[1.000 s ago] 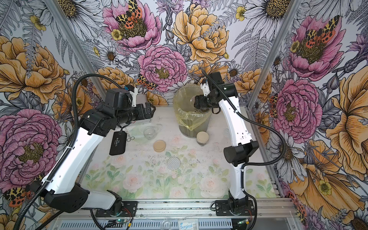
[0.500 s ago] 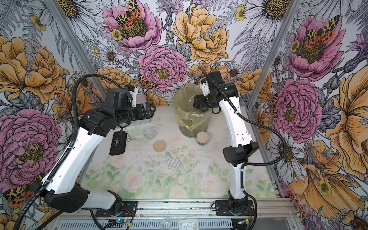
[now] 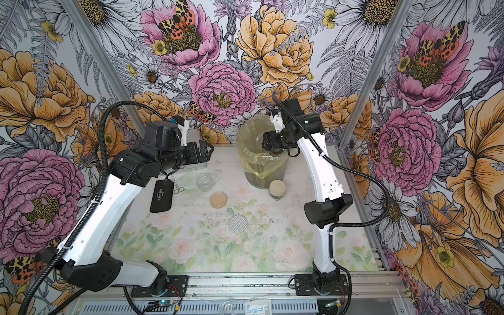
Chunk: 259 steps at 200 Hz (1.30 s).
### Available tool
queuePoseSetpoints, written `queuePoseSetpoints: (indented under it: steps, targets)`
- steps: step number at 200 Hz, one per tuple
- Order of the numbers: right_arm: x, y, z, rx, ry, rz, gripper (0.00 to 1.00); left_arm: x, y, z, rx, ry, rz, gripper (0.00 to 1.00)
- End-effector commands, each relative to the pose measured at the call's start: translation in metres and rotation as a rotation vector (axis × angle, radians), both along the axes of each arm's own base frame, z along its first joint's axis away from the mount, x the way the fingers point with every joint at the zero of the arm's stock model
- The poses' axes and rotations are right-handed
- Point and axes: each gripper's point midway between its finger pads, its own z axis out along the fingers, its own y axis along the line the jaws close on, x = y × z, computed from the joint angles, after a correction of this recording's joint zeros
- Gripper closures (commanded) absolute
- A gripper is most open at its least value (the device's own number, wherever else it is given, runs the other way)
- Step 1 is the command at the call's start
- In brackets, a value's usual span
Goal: Empty moldy tea leaves from jars
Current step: Pour the moldy tea leaves from the jar into the trash bin.
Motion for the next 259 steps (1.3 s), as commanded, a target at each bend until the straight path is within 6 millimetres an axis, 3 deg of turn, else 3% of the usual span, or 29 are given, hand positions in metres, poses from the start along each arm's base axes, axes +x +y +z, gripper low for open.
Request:
queuePoseSetpoints:
  steps: [1,31,70,87,105,153,196,215,235,248,259]
  targets:
    - [-0.003,0.005,0.041,0.080,-0.111,-0.004,0.70,-0.004,-0.004,0.008,-0.019,-0.034,-0.031,0.01]
    - [-0.007,0.001,0.051,0.080,-0.137,-0.022,0.70,-0.005,-0.003,0.009,-0.022,-0.042,-0.032,0.01]
    - [-0.008,-0.002,0.001,0.005,0.002,-0.015,0.70,-0.010,-0.012,0.010,-0.040,-0.050,-0.094,0.01]
    - [-0.010,-0.002,-0.009,-0.006,0.039,-0.005,0.69,-0.013,-0.021,0.012,-0.057,-0.061,-0.152,0.01]
    - [-0.009,-0.004,-0.005,-0.010,0.025,-0.009,0.69,-0.014,-0.025,0.013,-0.068,-0.068,-0.171,0.01]
    - [-0.003,-0.007,0.036,0.037,-0.098,-0.041,0.70,-0.013,-0.026,0.012,-0.071,-0.067,-0.167,0.01]
    - [-0.002,-0.016,0.007,-0.089,-0.042,-0.055,0.71,-0.013,-0.025,0.010,-0.073,-0.065,-0.160,0.01]
    - [-0.001,-0.022,0.010,-0.130,-0.067,-0.069,0.71,-0.012,-0.026,0.010,-0.074,-0.064,-0.163,0.01]
    - [0.001,-0.010,0.018,0.003,-0.059,-0.038,0.71,-0.011,-0.027,0.012,-0.078,-0.067,-0.164,0.01]
    - [0.011,-0.019,0.013,-0.099,-0.095,-0.084,0.72,-0.011,-0.028,0.012,-0.082,-0.065,-0.163,0.01]
    - [0.012,-0.013,0.011,-0.062,-0.077,-0.070,0.72,-0.011,-0.029,0.012,-0.083,-0.065,-0.165,0.01]
